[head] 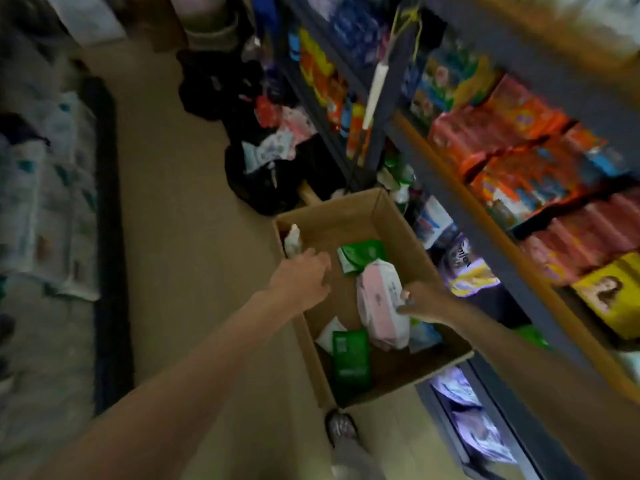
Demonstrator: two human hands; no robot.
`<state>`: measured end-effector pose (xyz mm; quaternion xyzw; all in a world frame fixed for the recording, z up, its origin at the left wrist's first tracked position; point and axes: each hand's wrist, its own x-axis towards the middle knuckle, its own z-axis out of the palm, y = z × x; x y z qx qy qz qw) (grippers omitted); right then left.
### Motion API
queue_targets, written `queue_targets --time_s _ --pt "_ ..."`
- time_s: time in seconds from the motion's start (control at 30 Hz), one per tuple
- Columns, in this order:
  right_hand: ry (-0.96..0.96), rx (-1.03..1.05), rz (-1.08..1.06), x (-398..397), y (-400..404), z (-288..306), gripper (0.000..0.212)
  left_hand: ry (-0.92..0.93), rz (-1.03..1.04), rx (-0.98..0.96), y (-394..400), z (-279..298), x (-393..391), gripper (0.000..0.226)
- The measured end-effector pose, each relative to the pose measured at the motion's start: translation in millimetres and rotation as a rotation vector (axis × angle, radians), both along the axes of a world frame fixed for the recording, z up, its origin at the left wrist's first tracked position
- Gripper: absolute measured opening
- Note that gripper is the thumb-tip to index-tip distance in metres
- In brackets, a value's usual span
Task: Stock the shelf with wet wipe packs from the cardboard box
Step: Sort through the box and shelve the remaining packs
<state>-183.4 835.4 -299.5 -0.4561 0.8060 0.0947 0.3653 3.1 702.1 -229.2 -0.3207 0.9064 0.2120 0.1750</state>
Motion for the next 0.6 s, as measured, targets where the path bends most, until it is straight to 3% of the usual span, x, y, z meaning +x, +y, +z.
queue_targets --time_s 0.1,0.17,0.33,0.4,0.5,0.6 --pt "-0.033 0.014 -0.187 -5.1 -6.7 -70.8 0.083 -0.104 0.012 0.066 9.5 -62.4 -29.6 0.040" --pt "-0.019 -0.010 -0.326 -4.8 -19.2 -109.7 0.101 -0.105 0.080 0.078 12.5 -94.8 -40.6 0.037" --pt "-0.054 0.042 -0.638 -6.0 -50.5 -197.7 0.120 -0.073 0.201 0.066 6.7 -157.9 -40.6 0.032" --pt "0.034 0.035 -0.708 1.5 -60.3 -223.8 0.127 -0.024 0.233 0.101 5.9 -172.7 -34.4 0.031" --pt "0.191 -0.039 -0.756 10.4 -65.4 -234.4 0.123 0.016 0.266 0.178 10.5 -183.3 -33.5 0.025" --pt "0.139 -0.029 -0.743 0.9 -62.5 -224.1 0.121 0.024 0.294 0.188 15.7 -180.7 -38.6 0.024"
